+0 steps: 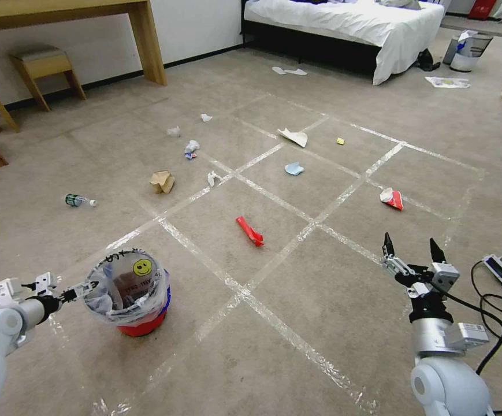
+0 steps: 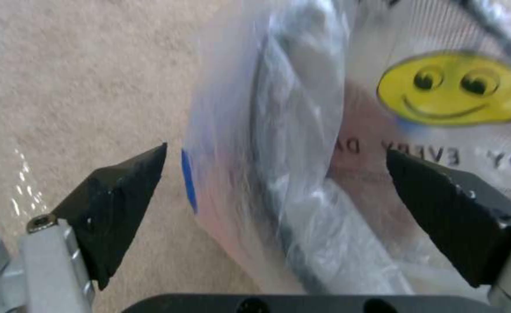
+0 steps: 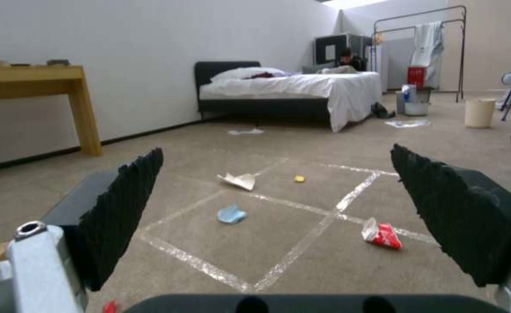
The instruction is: Pick up the trash bin and place the garbage on the floor into it.
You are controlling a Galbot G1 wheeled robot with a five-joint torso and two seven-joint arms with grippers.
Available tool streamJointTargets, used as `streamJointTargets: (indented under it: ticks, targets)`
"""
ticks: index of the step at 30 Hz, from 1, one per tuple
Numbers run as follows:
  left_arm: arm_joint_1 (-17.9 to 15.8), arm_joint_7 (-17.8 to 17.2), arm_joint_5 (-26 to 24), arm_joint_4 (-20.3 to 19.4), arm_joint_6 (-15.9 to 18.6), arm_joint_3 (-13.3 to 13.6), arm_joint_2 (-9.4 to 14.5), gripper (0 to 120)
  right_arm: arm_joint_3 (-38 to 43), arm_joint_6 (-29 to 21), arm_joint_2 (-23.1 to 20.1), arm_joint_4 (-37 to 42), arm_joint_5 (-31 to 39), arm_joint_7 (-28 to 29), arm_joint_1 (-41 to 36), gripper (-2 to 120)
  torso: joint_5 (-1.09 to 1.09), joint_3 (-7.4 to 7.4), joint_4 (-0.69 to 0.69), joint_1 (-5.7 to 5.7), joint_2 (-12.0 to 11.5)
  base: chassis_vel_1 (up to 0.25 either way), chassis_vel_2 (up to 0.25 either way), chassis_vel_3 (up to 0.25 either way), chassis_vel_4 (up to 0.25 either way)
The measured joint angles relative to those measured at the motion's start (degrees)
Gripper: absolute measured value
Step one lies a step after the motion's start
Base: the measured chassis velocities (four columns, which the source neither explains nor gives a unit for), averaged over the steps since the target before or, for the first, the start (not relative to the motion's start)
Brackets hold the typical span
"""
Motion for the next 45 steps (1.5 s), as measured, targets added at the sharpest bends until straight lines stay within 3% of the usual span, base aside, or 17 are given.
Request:
streamJointTargets:
  ticks: [13,24,29,32,36,38,41,43,45]
  targets:
    - [-3.0,0.3,0.6,4.4,-0.1,3.9,0.0,100,-0.1,-0.1,0.2,-0.2,-0.1,0.1,0.2,100,0.00,0.00,0.00,0.00,0.0,0.000,0.000,0.000,0.000]
    - [-4.3,0.4,1.2,6.3,-0.1,5.6,-0.3,97,-0.1,0.1,0.2,-0.9,0.1,0.2,0.5,100,0.00,0.00,0.00,-0.01,0.0,0.000,0.000,0.000,0.000]
    - [-4.5,0.4,1.2,6.3,-0.1,6.0,-0.4,84,-0.2,0.2,0.2,-1.0,0.1,0.2,0.6,100,0.00,0.00,0.00,0.00,0.0,0.000,0.000,0.000,0.000]
    - [-4.5,0.3,1.3,5.9,-0.1,6.4,-0.2,67,-0.1,0.4,0.2,-1.1,0.3,0.3,0.5,100,0.00,0.00,0.00,0.00,0.0,0.000,0.000,0.000,0.000]
    - [-4.4,0.2,1.3,5.7,-0.1,6.4,-0.1,57,-0.1,0.6,0.2,-1.1,0.3,0.3,0.4,100,0.00,0.00,0.00,0.00,0.0,0.000,0.000,0.000,0.000]
    - [-4.2,0.2,1.3,5.6,-0.1,6.4,0.0,43,-0.1,0.8,0.1,-1.1,0.4,0.3,0.4,100,0.00,0.00,0.00,0.00,0.0,0.000,0.000,0.000,0.000]
    - [-4.2,0.1,1.3,5.6,-0.1,6.3,0.0,40,-0.1,0.8,0.1,-1.2,0.4,0.3,0.4,100,0.00,0.00,0.00,0.00,0.0,0.000,0.000,0.000,0.000]
    - [-3.7,0.1,1.2,5.3,-0.1,5.8,0.0,26,-0.3,0.9,0.0,-1.2,0.4,0.3,0.4,100,0.01,0.00,0.00,-0.01,0.0,0.000,0.000,0.000,0.000]
    - [-3.5,0.1,1.2,5.1,-0.1,5.6,0.0,23,-0.3,1.0,0.0,-1.2,0.4,0.3,0.4,100,0.01,0.00,0.00,0.00,0.0,0.000,0.000,0.000,0.000]
